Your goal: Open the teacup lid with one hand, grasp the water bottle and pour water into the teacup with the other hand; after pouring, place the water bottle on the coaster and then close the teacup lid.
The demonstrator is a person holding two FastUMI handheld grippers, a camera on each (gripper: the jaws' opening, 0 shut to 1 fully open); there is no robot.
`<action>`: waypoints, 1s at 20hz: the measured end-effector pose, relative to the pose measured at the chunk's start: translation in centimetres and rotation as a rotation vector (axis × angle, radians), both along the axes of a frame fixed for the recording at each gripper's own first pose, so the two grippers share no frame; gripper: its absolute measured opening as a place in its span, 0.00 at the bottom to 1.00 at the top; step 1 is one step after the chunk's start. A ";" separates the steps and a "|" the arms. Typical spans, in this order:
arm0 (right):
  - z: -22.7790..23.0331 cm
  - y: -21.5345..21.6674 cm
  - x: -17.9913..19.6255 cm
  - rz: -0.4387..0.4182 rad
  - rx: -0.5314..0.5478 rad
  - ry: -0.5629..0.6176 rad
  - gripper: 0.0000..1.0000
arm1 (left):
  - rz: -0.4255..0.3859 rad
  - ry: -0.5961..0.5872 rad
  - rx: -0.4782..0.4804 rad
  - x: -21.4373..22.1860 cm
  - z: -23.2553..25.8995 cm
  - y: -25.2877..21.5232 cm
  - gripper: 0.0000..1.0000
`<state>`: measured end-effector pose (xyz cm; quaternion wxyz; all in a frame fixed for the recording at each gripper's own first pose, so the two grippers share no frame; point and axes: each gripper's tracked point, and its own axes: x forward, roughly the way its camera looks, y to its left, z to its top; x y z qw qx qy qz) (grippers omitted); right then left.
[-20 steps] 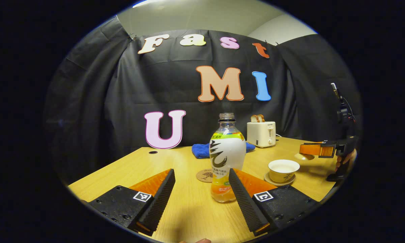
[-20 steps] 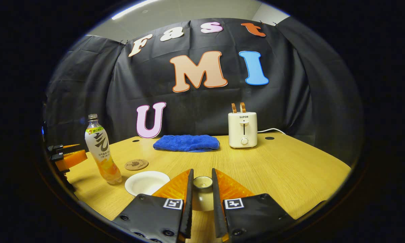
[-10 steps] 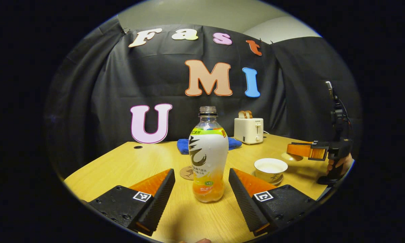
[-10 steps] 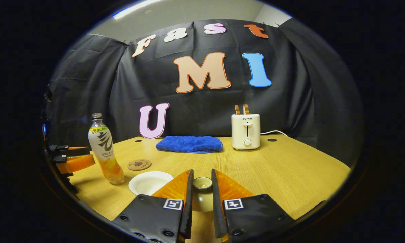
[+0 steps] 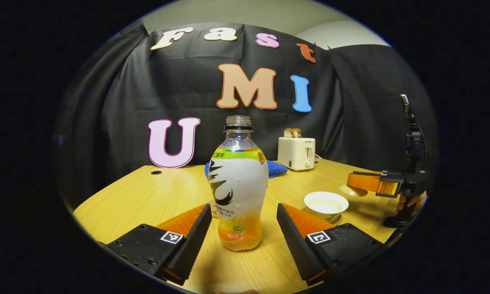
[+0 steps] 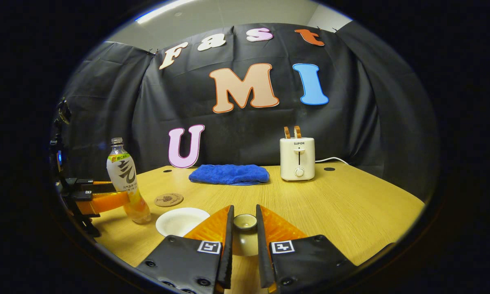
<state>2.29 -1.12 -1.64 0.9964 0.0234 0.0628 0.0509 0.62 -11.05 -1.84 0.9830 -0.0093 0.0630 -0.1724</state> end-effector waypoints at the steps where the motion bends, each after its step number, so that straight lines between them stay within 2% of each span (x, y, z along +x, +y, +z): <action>1: 0.0 0.0 0.1 0.000 0.003 0.000 0.30 | 0.000 0.006 0.004 0.2 -0.2 -0.1 0.94; 5: 0.0 0.0 0.1 0.001 0.015 0.004 0.30 | 0.031 0.008 0.031 1.1 -0.3 0.4 0.94; 11: 0.0 0.0 0.0 0.005 0.013 0.004 0.30 | 0.044 0.038 0.040 1.7 -0.9 0.2 0.73; 12: 0.0 0.0 0.1 0.005 0.012 0.004 0.30 | 0.041 0.038 0.041 1.8 -1.0 0.0 0.66; 17: 0.0 0.1 0.1 0.005 0.011 0.004 0.30 | 0.026 0.034 0.047 1.9 -0.8 -0.2 0.57; 18: 0.0 0.0 0.1 0.006 0.012 0.004 0.30 | 0.020 0.037 0.063 1.8 -0.9 -0.3 0.54; 20: 0.1 0.0 0.1 0.005 0.011 0.003 0.28 | 0.010 0.028 0.111 2.1 -0.3 -0.5 0.55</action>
